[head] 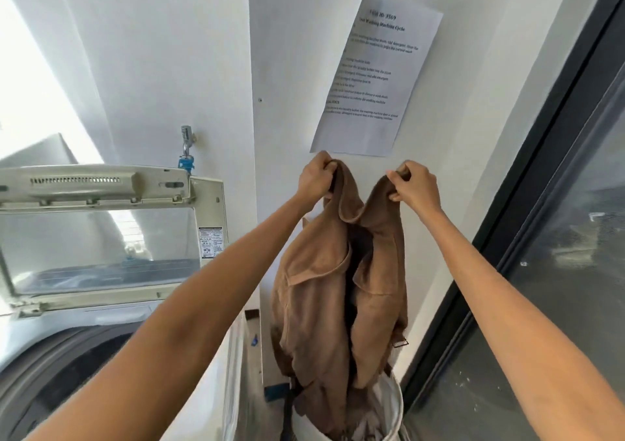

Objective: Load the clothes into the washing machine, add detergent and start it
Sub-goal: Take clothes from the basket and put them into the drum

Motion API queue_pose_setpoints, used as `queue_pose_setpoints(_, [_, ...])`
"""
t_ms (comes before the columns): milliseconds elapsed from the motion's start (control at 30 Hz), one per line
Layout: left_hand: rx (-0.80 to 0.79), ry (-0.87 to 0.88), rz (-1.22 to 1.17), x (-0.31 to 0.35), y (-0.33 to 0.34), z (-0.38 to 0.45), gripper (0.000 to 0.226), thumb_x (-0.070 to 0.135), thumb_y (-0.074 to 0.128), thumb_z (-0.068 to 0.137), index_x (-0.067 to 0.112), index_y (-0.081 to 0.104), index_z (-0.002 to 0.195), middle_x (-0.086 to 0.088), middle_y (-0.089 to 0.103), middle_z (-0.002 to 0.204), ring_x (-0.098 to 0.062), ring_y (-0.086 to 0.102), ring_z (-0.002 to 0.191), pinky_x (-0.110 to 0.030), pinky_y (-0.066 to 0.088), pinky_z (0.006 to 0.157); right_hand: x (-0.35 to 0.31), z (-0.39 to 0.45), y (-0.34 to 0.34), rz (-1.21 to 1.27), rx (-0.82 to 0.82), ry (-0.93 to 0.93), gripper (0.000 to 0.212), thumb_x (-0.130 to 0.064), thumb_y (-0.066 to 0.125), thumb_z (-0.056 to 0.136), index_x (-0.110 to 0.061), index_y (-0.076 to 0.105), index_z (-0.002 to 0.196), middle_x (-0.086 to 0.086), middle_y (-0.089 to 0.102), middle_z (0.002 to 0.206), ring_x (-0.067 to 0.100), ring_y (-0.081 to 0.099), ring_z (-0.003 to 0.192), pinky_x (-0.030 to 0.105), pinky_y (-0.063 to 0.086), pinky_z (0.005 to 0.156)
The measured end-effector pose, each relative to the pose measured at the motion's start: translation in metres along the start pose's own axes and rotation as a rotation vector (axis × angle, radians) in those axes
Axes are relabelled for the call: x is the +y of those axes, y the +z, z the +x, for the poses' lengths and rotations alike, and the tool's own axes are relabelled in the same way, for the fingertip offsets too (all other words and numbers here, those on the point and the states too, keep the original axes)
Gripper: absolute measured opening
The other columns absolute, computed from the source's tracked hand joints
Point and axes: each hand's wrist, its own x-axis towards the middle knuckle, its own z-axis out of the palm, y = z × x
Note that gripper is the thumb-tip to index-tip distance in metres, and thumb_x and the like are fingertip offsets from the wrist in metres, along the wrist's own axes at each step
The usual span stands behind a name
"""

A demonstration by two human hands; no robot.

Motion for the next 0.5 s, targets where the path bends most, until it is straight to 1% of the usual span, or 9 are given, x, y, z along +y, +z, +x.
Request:
queue_pose_setpoints(67, [0.049,0.047,-0.046,0.040,-0.010,0.006,0.011,0.019,0.043,0.097,0.014,0.052,0.093,-0.003,0.056,0.090,-0.031,0.062,0.088,-0.049,0.057,0.071,-0.042,0.005,-0.011,0.078,-0.090,-0.049,0.032,-0.039,0.061,0.089,-0.009,0.058,0.099,-0.007,0.054,0.074,0.018,0.069,0.064,0.032,0.055,0.071])
queue_pose_setpoints(133, [0.097,0.093,-0.068,0.072,-0.021,0.011,0.011,0.018,0.043,0.097,0.015,0.053,0.097,-0.004,0.058,0.099,-0.029,0.061,0.093,-0.047,0.058,0.072,-0.076,0.005,-0.023,0.096,-0.296,-0.096,0.053,-0.052,0.060,0.085,-0.016,0.052,0.123,-0.008,0.051,0.086,0.015,0.068,0.078,0.029,0.054,0.083])
queue_pose_setpoints(200, [0.141,0.137,-0.053,0.095,-0.028,0.014,0.013,0.019,0.043,0.097,0.012,0.054,0.100,-0.007,0.062,0.104,-0.028,0.061,0.096,-0.043,0.056,0.077,-0.093,0.007,-0.034,-0.059,-0.452,-0.200,0.078,-0.055,0.066,0.078,-0.023,0.033,0.141,-0.008,0.049,0.108,0.012,0.057,0.101,0.029,0.045,0.095])
queue_pose_setpoints(267, [0.173,0.165,-0.037,0.112,-0.031,0.011,0.014,0.019,0.042,0.097,0.010,0.053,0.100,-0.009,0.063,0.105,-0.027,0.060,0.090,-0.036,0.054,0.068,-0.090,0.010,-0.038,-0.285,-0.492,-0.302,0.095,-0.045,0.078,0.072,-0.021,0.023,0.146,-0.006,0.043,0.128,0.012,0.045,0.116,0.028,0.037,0.100])
queue_pose_setpoints(300, [0.175,0.169,-0.029,0.119,-0.031,0.008,0.012,0.019,0.042,0.097,0.012,0.052,0.097,-0.009,0.063,0.104,-0.027,0.059,0.084,-0.034,0.052,0.060,-0.083,0.012,-0.039,-0.405,-0.499,-0.311,0.095,-0.045,0.080,0.069,-0.018,0.029,0.143,-0.002,0.045,0.134,0.016,0.047,0.119,0.030,0.039,0.100])
queue_pose_setpoints(333, [0.177,0.167,-0.025,0.124,-0.030,0.004,0.010,0.019,0.042,0.096,0.014,0.050,0.093,-0.010,0.062,0.102,-0.027,0.059,0.078,-0.034,0.053,0.056,-0.076,0.013,-0.040,-0.547,-0.496,-0.281,0.084,-0.049,0.079,0.068,-0.014,0.041,0.135,0.004,0.051,0.134,0.022,0.052,0.116,0.033,0.043,0.097])
queue_pose_setpoints(367, [0.179,0.168,-0.022,0.127,-0.030,0.001,0.010,0.019,0.042,0.096,0.015,0.048,0.090,-0.009,0.062,0.099,-0.028,0.059,0.074,-0.037,0.055,0.057,-0.070,0.014,-0.040,-0.672,-0.477,-0.238,0.067,-0.054,0.074,0.071,-0.010,0.052,0.117,0.010,0.059,0.126,0.027,0.057,0.107,0.034,0.047,0.089])
queue_pose_setpoints(433, [0.171,0.178,0.015,0.129,-0.034,-0.003,0.009,0.020,0.042,0.096,0.017,0.047,0.089,-0.007,0.061,0.097,-0.028,0.058,0.075,-0.037,0.054,0.064,-0.057,0.013,-0.043,-0.760,-0.367,-0.162,0.048,-0.058,0.057,0.085,-0.010,0.055,0.088,0.015,0.065,0.105,0.029,0.060,0.091,0.033,0.046,0.075])
queue_pose_setpoints(500, [0.171,0.175,0.087,0.123,-0.040,-0.004,0.010,0.022,0.041,0.096,0.015,0.048,0.093,-0.006,0.063,0.101,-0.027,0.057,0.084,-0.034,0.047,0.071,-0.056,0.009,-0.049,-0.788,-0.230,-0.165,0.044,-0.055,0.044,0.093,-0.014,0.059,0.087,0.012,0.066,0.096,0.030,0.062,0.093,0.031,0.042,0.072])
